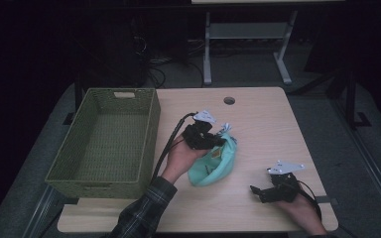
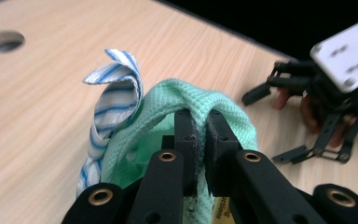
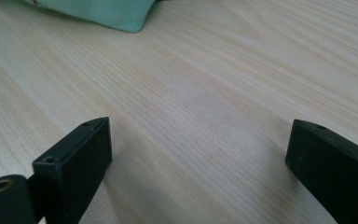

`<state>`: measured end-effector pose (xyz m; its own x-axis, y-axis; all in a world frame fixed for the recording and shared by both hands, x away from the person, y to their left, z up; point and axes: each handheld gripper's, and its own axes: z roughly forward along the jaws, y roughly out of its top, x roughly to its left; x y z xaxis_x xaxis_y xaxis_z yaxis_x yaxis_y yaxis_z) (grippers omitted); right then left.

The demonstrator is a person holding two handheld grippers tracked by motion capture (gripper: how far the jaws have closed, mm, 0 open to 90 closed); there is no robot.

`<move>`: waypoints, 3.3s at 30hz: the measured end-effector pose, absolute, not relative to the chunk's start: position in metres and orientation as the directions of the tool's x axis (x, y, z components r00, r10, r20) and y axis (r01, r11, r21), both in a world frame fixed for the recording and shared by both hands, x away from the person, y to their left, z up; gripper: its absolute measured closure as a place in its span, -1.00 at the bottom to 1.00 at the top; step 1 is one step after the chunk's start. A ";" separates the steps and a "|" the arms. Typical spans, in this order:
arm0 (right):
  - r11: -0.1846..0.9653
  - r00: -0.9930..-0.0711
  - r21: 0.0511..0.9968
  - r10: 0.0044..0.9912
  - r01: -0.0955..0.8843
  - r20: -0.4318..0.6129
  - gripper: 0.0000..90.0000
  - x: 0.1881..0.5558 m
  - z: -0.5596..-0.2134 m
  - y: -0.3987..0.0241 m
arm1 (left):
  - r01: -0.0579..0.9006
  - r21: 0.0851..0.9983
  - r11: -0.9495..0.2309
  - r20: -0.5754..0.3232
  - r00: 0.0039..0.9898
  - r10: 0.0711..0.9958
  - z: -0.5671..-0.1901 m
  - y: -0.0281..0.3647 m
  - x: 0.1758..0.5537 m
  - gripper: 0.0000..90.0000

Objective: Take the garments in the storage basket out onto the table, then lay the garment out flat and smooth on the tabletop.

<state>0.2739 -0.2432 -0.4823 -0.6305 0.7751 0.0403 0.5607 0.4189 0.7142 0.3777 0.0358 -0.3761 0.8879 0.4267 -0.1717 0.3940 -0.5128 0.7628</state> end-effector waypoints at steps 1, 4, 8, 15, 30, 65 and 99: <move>0.419 -0.631 0.714 0.775 0.561 0.041 -0.86 0.274 -0.482 -0.243 | 0.397 0.756 -0.520 -0.172 0.887 0.428 -0.380 0.034 0.377 0.87; 0.419 -0.630 0.714 0.775 0.561 0.041 -0.86 0.274 -0.482 -0.243 | 0.395 0.733 -0.554 -0.163 0.892 0.421 -0.393 0.030 0.378 0.87; 0.417 -0.631 0.715 0.775 0.561 0.042 -0.86 0.274 -0.482 -0.243 | 0.411 0.702 -0.581 -0.174 0.891 0.420 -0.410 0.025 0.378 0.87; 0.420 -0.631 0.714 0.775 0.560 0.040 -0.86 0.274 -0.482 -0.243 | 0.431 0.656 -0.619 -0.198 0.890 0.411 -0.437 0.017 0.375 0.86; 0.423 -0.635 0.713 0.771 0.559 0.040 -0.86 0.274 -0.482 -0.243 | 0.412 0.655 -0.634 -0.169 0.897 0.408 -0.439 0.023 0.369 0.28; 0.419 -0.627 0.711 0.778 0.564 0.040 -0.86 0.272 -0.482 -0.242 | 0.432 0.577 -0.693 -0.066 0.871 0.487 -0.455 0.089 0.312 0.89; 0.432 -0.673 0.700 0.734 0.569 0.095 0.17 0.320 -0.452 -0.228 | 0.455 0.588 -0.669 -0.110 0.864 0.491 -0.457 0.093 0.317 0.96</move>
